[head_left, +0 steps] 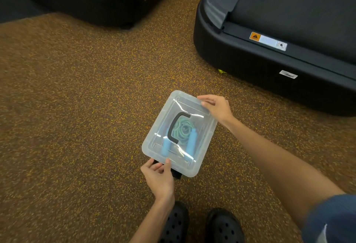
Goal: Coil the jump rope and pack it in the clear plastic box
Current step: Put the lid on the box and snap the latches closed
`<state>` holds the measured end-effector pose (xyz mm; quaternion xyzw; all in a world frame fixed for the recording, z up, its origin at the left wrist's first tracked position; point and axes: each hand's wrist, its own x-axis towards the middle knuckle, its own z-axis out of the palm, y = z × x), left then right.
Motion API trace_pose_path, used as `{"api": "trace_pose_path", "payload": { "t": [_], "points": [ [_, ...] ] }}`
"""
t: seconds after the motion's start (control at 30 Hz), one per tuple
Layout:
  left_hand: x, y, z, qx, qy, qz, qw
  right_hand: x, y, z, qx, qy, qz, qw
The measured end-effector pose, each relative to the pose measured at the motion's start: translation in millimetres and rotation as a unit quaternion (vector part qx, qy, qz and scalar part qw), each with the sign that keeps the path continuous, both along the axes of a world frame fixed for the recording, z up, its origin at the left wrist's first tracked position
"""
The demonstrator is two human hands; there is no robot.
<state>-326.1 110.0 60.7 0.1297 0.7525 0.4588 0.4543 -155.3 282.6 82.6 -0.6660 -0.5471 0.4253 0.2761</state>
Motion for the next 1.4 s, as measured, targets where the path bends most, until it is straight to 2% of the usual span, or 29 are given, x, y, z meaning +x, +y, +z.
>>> {"api": "trace_pose_path", "payload": {
  "t": [0.2, 0.43, 0.7, 0.8, 0.93, 1.0, 1.1, 1.17, 1.27, 1.4],
  "points": [
    [-2.2, 4.0, -6.5, -0.023, -0.002, 0.011, 1.000, -0.7, 2.5, -6.2, 0.003, -0.038, 0.005, 0.999],
    [-4.5, 7.2, -3.8, -0.055, -0.116, 0.041, 0.991, -0.6, 4.5, -9.6, -0.022, -0.053, -0.006, 0.998],
    [-20.8, 5.6, -4.6, -0.074, -0.184, 0.008, 0.980, 3.2, 15.0, 4.9, -0.154, 0.070, -0.071, 0.983],
    [-23.0, 6.6, -4.3, -0.079, -0.172, -0.003, 0.982, 2.5, 18.3, 10.4, -0.179, 0.073, -0.079, 0.978],
    [-21.1, 15.1, 9.7, -0.079, -0.034, 0.025, 0.996, 2.6, 16.0, 9.2, -0.174, 0.087, -0.082, 0.977],
    [-23.4, 26.3, 17.8, -0.037, 0.070, 0.016, 0.997, 3.8, 12.6, 5.1, -0.163, 0.085, -0.076, 0.980],
    [-27.6, 55.3, 23.6, 0.057, 0.199, -0.027, 0.978, 5.0, 8.6, 0.2, -0.152, 0.090, -0.073, 0.982],
    [-26.1, 83.6, 24.5, 0.129, 0.277, -0.075, 0.949, 6.1, 8.2, -1.4, -0.144, 0.095, -0.083, 0.982],
    [-13.5, 129.8, 24.1, 0.212, 0.366, -0.184, 0.887, 6.5, 9.9, -7.4, -0.141, 0.099, -0.093, 0.981],
    [15.1, 169.1, 14.7, 0.278, 0.403, -0.368, 0.791, 9.9, 12.8, -15.3, -0.151, 0.084, -0.104, 0.980]
  ]
}}
